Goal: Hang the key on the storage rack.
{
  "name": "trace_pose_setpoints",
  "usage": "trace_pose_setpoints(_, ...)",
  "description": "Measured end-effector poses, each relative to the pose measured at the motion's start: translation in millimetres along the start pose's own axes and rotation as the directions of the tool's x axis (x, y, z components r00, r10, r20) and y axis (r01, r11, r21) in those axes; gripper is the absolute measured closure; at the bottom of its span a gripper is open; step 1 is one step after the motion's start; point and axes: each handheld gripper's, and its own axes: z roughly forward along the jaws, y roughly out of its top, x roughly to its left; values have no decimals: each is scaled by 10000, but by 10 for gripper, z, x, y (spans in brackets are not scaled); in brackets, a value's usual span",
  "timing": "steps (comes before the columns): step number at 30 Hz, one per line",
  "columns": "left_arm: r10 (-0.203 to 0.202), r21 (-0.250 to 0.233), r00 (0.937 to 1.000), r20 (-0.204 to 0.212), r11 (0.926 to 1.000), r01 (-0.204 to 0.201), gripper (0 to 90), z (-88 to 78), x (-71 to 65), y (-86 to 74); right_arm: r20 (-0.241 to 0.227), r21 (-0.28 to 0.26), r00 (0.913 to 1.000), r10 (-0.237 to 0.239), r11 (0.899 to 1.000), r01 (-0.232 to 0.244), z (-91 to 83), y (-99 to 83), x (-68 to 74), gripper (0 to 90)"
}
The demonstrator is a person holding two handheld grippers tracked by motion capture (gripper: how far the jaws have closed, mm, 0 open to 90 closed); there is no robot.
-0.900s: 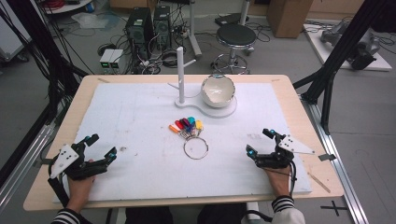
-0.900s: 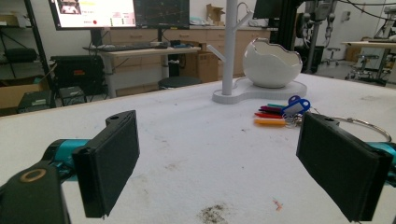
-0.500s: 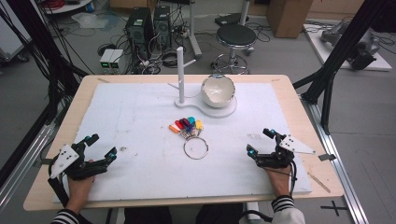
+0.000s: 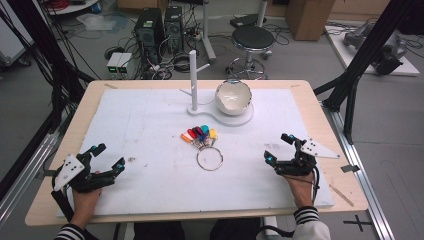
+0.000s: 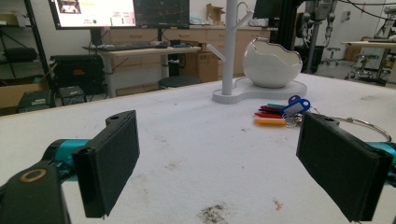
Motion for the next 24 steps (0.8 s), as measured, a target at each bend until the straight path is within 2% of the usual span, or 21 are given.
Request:
trace_pose_setpoints(5,24,43,10000,-1,10000,-24,137,2,3,1,-316,217,9992,-254,9994,261,103,247,27,10)
trace_pose_setpoints(7,40,35,10000,3,10000,-40,137,2,3,2,-549,374,9972,-511,9979,532,190,394,37,10)
trace_pose_setpoints(13,39,35,10000,7,10000,-39,137,3,0,1,-1034,794,9915,-788,9930,872,351,602,62,10)
trace_pose_setpoints(15,52,41,10000,6,10000,-52,137,3,-1,2,-1277,1071,9878,-897,9888,1036,424,680,81,10)
trace_pose_setpoints(16,54,41,10000,5,10000,-54,137,3,-1,1,-1462,1281,9858,-820,9866,1011,460,719,95,10)
trace_pose_setpoints(17,54,44,10000,3,10000,-54,137,4,-1,2,-1839,1392,9795,-817,9843,1082,546,788,103,10)
trace_pose_setpoints(18,50,41,10000,5,10000,-50,137,3,-1,2,-1839,1392,9795,-817,9843,1082,546,788,103,10)
trace_pose_setpoints(20,52,28,10000,-6,10000,-52,137,5,-2,1,-2193,1709,9736,-625,9801,1014,624,849,132,10)
trace_pose_setpoints(21,51,23,10000,-7,10000,-51,137,5,-2,1,-2480,1923,9662,-703,9739,1202,715,900,158,10)
trace_pose_setpoints(22,52,28,10000,-7,10000,-52,137,4,-2,1,-2480,1923,9662,-703,9739,1202,715,900,158,10)
trace_pose_setpoints(24,59,45,10000,5,10000,-59,137,4,-1,2,-2773,2300,9582,-709,9634,1378,803,943,201,10)
